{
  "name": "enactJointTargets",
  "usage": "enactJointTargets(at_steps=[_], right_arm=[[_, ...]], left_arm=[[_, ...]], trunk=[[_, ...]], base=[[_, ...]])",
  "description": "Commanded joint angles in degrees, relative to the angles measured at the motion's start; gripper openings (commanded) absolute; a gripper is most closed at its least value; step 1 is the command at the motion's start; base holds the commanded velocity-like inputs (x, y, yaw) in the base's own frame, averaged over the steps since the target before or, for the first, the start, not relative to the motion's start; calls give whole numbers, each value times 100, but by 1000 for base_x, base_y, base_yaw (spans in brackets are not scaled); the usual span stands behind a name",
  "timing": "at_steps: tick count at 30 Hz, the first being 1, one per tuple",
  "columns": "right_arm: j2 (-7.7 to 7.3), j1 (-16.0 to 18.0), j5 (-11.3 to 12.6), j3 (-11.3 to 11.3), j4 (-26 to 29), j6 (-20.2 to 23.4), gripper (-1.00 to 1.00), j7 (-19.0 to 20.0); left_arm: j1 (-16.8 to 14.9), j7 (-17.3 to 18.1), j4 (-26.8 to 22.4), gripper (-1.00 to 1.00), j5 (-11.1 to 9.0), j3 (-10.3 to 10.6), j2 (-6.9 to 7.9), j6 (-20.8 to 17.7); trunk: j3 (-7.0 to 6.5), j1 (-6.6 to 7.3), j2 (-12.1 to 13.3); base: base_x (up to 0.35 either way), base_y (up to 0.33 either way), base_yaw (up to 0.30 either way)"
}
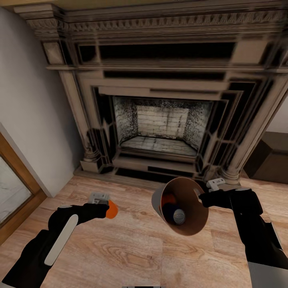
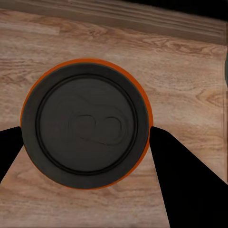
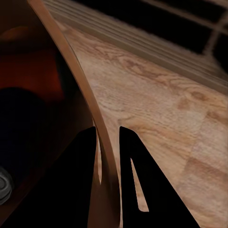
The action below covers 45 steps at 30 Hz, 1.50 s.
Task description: Put the three can of soda from the living room inside the tash can in the kitchen.
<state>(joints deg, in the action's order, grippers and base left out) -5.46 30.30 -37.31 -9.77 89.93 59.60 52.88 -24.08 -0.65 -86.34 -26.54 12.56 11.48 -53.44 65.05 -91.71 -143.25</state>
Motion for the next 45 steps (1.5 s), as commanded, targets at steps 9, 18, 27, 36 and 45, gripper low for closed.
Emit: enactJointTargets(at_steps=[9,18,27,36,45], right_arm=[[9,2,93,31,-25,40,-100,14],[47,18,-75,61,-939,40,-100,-112],[81,67,-273,344,-1310,40,-100,-161],[307,96,-356,514,-1336,40,-100,-189],[514,98,-602,602,-1337,40,-100,-197]], left_arm=[[0,750,-442,-100,-49,-668,3,-622],[-3,3248,-478,-100,-79,-1056,63,-656],[-100,5125,-474,-100,-90,-1021,9,-656],[-136,5610,-472,-100,-185,-886,-242,-656],[-253,5622,-474,-100,-200,-364,-582,-656]], trunk=[[-1,0,0],[-1,0,0],[-1,0,0],[-1,0,0],[-1,0,0]], base=[[0,0,0],[0,0,0],[0,0,0],[0,0,0],[0,0,0]])
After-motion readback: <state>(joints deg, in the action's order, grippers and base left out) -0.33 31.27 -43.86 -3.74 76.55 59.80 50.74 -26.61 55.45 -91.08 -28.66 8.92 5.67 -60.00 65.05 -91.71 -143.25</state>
